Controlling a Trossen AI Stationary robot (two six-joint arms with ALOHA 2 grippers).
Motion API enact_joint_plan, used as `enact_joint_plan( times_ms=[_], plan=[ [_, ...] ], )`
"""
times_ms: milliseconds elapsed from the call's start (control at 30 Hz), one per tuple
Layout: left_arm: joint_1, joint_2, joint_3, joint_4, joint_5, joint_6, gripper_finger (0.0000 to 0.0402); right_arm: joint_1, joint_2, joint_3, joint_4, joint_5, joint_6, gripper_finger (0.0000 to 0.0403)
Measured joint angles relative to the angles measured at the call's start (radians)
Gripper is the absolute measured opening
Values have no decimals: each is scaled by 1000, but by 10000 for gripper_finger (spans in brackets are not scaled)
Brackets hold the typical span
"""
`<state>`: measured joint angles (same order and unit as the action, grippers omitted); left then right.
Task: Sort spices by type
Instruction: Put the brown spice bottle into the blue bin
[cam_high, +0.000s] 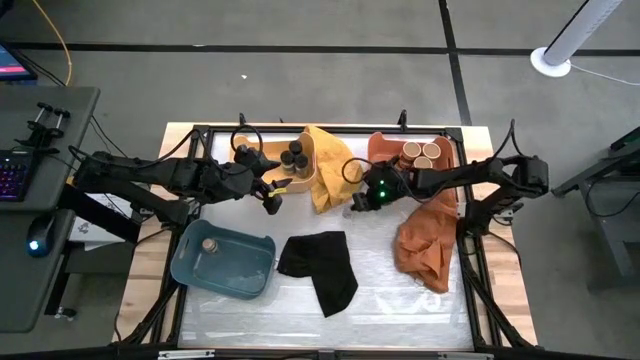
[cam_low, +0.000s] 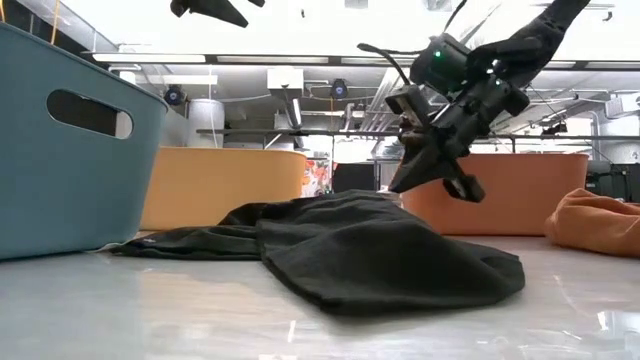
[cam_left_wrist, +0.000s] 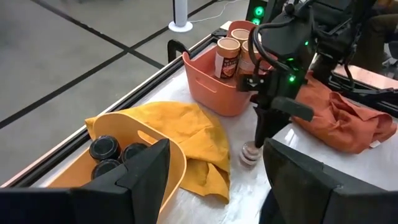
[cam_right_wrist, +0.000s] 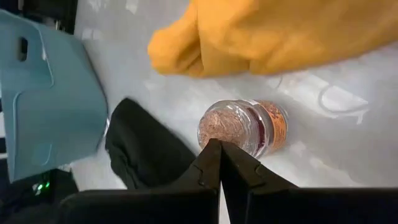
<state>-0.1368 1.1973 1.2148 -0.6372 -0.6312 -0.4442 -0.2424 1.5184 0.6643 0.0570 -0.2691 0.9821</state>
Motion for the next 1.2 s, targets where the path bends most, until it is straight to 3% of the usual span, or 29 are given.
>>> enact_joint_plan(
  times_ms=[333, 700, 867, 1033, 1200],
  plan=[
    [0, 49, 0, 44, 2, 0, 243, 68, 138, 41, 199, 33, 53, 0],
    [-1, 110, 0, 60, 129, -1, 243, 134, 411, 483, 43, 59, -138, 0],
    [-1, 77, 0, 67, 225, -53, 243, 121, 501, 649, 35, 7, -204, 0],
    [-9, 25, 0, 62, 262, -52, 243, 91, 490, 741, 24, -45, -300, 0],
    [-34, -38, 0, 38, 255, -25, 243, 34, 399, 757, -175, -49, -440, 0]
  ],
)
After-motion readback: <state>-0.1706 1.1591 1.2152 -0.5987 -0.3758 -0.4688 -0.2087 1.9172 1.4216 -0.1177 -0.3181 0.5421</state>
